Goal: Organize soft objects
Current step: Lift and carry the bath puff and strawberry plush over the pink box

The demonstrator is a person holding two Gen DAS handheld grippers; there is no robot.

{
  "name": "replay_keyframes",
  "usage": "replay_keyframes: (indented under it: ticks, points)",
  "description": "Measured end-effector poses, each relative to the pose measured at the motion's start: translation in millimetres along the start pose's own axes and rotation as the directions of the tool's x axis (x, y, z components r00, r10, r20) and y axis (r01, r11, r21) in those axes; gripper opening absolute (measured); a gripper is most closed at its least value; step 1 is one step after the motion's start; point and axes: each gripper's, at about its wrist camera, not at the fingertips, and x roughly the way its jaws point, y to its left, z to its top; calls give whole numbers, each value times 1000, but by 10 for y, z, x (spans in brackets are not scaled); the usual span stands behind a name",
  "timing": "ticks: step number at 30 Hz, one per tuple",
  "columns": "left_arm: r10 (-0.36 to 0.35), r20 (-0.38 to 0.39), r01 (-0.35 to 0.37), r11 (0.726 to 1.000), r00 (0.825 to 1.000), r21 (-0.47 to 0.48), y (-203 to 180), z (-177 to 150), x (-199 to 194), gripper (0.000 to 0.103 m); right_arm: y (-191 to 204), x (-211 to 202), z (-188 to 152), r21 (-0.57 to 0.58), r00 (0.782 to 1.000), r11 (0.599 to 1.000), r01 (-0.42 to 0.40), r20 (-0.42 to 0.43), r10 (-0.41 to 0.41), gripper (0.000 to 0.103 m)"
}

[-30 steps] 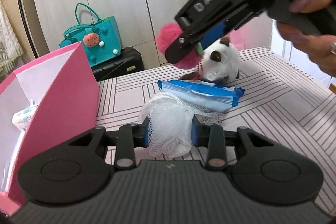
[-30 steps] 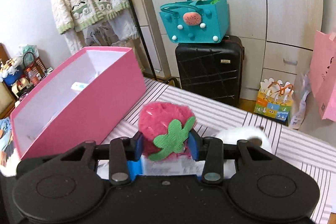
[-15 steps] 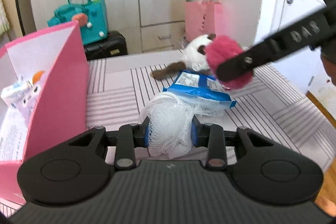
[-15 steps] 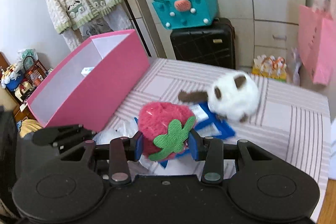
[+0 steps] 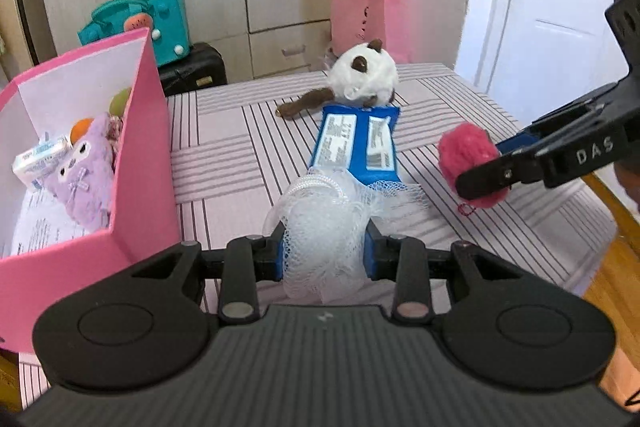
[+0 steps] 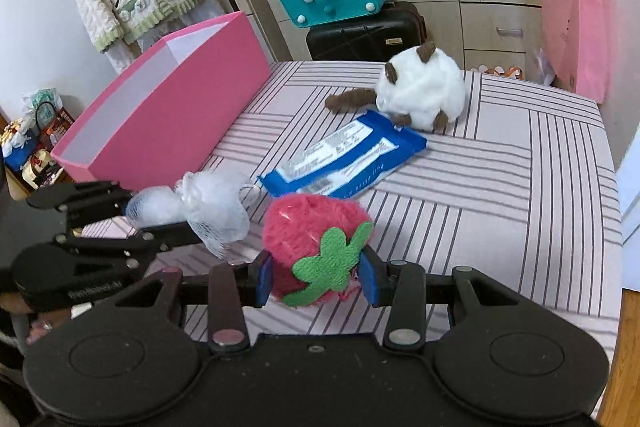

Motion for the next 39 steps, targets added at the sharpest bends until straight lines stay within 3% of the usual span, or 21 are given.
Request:
replay_keyframes:
  ticks: [7, 14, 19, 27, 32, 39]
  points:
    - [-71, -63, 70, 997, 995, -19, 44, -85, -145, 33, 185, -104, -158, -41, 1000, 999, -6, -4, 6, 48]
    - [-98, -129, 98, 995, 987, -4, 100, -144, -324, 33, 422, -126, -251, -81, 1000, 996, -22, -24, 20, 48]
    - [-122, -190, 131, 991, 974, 37, 166, -117, -542, 33, 613, -175, -270, -69, 996, 994, -84, -25, 82, 49]
    - [-104, -162, 112, 993, 981, 43, 359, -68, -933, 33, 976, -359, -196, -82, 982, 979, -189, -12, 189, 49]
    - [-152, -176, 159, 987, 972, 24, 521, -18, -1097, 34, 1194, -408, -61, -104, 973, 967, -233, -22, 232, 49]
    - [-107, -107, 115, 991, 988, 66, 755, 144, -1369, 34, 1506, -442, 216, -181, 970, 954, -239, 6, 244, 49]
